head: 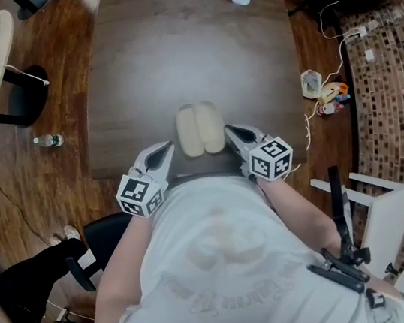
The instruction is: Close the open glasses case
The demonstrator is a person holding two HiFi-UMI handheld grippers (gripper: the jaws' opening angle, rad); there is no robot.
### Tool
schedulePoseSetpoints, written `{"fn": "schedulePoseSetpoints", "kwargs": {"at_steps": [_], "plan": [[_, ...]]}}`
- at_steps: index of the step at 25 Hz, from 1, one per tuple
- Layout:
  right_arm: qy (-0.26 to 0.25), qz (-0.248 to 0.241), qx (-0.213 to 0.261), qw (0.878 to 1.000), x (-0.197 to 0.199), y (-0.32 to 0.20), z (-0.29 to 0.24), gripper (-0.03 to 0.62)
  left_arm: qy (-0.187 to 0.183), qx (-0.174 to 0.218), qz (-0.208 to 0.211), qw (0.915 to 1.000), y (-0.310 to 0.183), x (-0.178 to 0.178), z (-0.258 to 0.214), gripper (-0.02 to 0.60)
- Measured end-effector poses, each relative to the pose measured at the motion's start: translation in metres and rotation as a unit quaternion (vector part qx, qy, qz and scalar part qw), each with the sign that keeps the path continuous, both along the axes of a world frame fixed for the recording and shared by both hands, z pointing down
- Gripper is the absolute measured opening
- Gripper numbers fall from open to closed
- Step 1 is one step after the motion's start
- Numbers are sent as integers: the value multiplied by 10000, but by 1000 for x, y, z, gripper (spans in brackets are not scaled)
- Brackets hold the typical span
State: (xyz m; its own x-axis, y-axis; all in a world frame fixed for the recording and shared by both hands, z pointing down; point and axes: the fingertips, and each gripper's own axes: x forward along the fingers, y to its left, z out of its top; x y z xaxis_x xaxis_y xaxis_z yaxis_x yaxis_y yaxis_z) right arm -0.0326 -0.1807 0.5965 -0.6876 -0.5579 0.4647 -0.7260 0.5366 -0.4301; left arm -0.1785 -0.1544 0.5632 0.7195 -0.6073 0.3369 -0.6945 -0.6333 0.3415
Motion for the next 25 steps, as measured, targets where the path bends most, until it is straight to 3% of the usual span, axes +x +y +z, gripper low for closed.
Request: {"fn": "schedulePoseSetpoints", "kwargs": {"at_steps": [8,11,16,19,25], "plan": [[375,-23,-360,9986,16,-11,15,20,166,-83,118,9998,-9,23,6,6],[471,-22,-595,9971,17,-17,23,70,209,-85,248,9994,-6,32,5,6],[555,64,-1377,9889,10,-22,54,191,185,-99,176,9996,-4,23,7,6],[356,353,-1714,9839,11,-26,69,225,182,-128,145,9996,-3,19,8,6],[-178,637,-2199,9733,-19,-25,91,227,37,-158,136,9998,6,-10,14,6]]}}
